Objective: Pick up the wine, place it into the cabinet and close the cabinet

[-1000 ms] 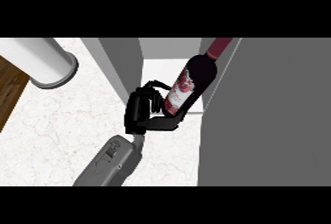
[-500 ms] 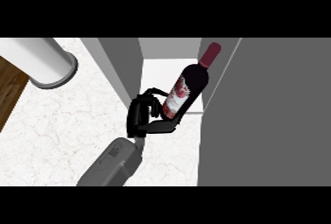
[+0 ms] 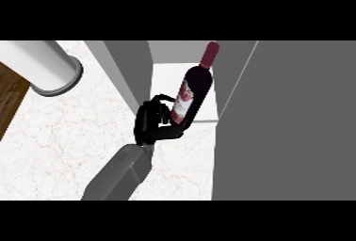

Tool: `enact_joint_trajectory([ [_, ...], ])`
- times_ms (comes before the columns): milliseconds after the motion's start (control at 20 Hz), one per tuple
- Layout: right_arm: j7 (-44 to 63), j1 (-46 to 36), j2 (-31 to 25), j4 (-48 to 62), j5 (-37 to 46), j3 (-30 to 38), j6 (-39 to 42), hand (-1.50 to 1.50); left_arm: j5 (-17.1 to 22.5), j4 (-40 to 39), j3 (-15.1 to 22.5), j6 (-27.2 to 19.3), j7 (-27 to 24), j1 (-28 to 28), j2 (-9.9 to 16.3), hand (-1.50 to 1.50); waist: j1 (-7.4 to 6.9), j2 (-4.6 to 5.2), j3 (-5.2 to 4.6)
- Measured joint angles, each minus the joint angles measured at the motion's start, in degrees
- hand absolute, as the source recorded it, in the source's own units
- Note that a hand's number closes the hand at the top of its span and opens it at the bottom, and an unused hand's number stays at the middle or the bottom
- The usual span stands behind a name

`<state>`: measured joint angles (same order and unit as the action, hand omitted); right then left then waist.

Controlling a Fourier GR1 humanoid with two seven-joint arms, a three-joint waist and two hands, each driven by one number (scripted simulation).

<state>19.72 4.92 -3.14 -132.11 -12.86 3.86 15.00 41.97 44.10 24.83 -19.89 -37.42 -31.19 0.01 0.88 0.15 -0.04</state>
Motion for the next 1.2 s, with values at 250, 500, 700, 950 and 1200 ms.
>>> enact_joint_trajectory([
  [250,-1.27,1.52,0.76,0.09,0.7,-0.86,0.54,-1.5,4.21,-7.06,-0.16,2.75,-1.73,-5.54,0.0,1.5,0.33,0.07,0.01],
  [500,-1.52,1.42,0.54,0.81,0.22,-0.6,1.04,-1.5,6.23,-11.24,0.21,4.9,-2.06,-8.32,0.0,1.5,0.29,0.08,0.01],
  [700,-2.4,1.73,1.06,1.47,1.05,-1.47,1.03,-1.5,9.46,-14.04,1.24,5.32,-2.54,-11.44,-0.01,1.5,0.58,0.14,0.0],
  [950,-1.64,-1.26,0.89,3.01,0.72,-1.07,0.24,-1.5,12.07,-17.77,0.46,6.49,-2.52,-15.8,0.0,1.5,0.8,0.26,0.0],
  [1200,-1.97,-0.81,1.17,2.85,1.61,-1.91,0.26,-1.5,13.05,-21.08,-0.26,6.43,-0.98,-19.2,0.01,1.5,0.77,0.31,-0.01],
])
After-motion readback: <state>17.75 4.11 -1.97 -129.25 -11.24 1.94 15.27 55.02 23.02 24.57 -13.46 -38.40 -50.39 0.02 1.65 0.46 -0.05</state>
